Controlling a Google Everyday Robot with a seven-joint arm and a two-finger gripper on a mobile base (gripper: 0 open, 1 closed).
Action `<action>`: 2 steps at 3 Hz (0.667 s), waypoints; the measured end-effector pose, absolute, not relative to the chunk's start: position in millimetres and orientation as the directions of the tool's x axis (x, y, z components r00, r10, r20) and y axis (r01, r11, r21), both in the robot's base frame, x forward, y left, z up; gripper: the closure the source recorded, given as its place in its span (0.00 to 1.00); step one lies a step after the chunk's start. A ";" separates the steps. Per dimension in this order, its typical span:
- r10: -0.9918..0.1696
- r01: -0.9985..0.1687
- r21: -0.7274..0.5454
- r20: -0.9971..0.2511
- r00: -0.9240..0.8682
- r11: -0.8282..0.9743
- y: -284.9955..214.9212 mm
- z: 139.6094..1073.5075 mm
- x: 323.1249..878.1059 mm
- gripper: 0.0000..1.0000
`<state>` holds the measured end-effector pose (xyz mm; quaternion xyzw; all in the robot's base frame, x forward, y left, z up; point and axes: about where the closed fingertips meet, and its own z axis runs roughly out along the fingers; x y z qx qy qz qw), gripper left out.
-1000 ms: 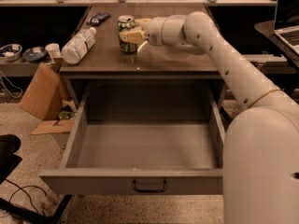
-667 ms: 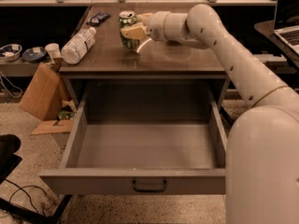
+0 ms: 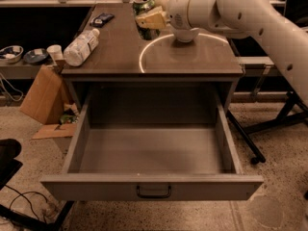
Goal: Place green can into top drawer
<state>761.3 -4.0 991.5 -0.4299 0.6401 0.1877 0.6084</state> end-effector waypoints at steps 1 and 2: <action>-0.365 -0.760 -0.286 -0.928 0.069 0.584 -29.1 992.0 709.5 1.00; -0.392 -0.763 -0.248 -0.920 -0.008 0.597 -60.2 949.8 668.1 1.00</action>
Offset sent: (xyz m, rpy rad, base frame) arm -0.1445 -0.1034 -0.0973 -0.1078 0.1903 -0.1140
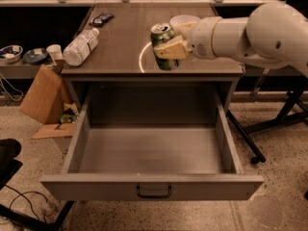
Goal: Place green can into top drawer
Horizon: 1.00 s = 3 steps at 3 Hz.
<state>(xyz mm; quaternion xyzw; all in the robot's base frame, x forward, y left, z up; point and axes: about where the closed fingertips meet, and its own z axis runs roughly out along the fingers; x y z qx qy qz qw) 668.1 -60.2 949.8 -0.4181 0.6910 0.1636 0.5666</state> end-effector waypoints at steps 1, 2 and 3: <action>-0.399 -0.781 -0.204 -0.915 -0.063 0.590 -78.3 895.9 649.9 1.00; -0.350 -0.790 -0.155 -0.933 -0.080 0.594 -91.5 848.4 644.0 1.00; -0.257 -0.801 -0.128 -0.966 -0.033 0.585 -94.4 815.0 647.5 1.00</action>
Offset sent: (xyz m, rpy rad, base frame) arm -0.0324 -0.0452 -0.1681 0.1368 0.0841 0.0532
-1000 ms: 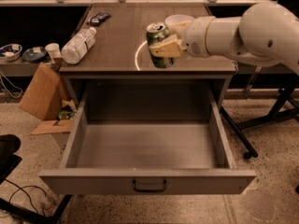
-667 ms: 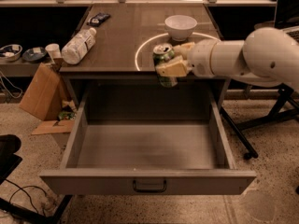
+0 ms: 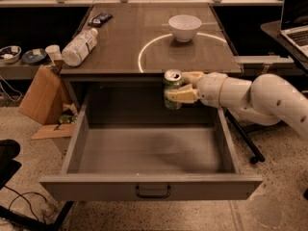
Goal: Place green can into top drawer
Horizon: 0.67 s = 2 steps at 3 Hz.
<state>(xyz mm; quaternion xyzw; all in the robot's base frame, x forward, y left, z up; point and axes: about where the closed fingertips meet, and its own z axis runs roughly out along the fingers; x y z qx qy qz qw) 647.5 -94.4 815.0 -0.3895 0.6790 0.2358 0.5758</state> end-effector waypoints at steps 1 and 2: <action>-0.168 -0.831 -0.135 -0.984 0.051 0.540 -81.1 787.8 653.5 1.00; -0.161 -0.836 -0.132 -0.985 0.053 0.532 -76.6 773.7 654.7 1.00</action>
Offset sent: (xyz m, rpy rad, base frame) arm 0.0048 0.0106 -0.0212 0.0715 -0.0548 0.0546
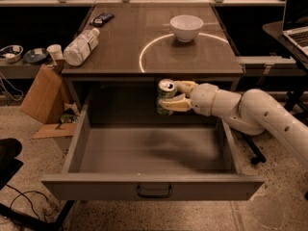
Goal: Place green can into top drawer
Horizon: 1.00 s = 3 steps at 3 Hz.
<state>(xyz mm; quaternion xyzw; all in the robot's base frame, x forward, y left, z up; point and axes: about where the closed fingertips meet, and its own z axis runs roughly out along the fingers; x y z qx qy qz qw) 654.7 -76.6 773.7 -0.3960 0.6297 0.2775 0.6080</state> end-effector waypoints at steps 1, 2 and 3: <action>-0.163 -0.847 -0.129 -0.985 0.051 0.515 -67.2 773.3 656.5 1.00; -0.152 -0.882 -0.116 -0.987 0.051 0.456 -35.4 762.0 644.0 1.00; -0.161 -0.914 -0.121 -0.985 0.062 0.388 9.0 756.5 612.8 1.00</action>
Offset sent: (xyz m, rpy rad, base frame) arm -0.0289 0.0796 -0.0285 0.0121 0.0331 0.1787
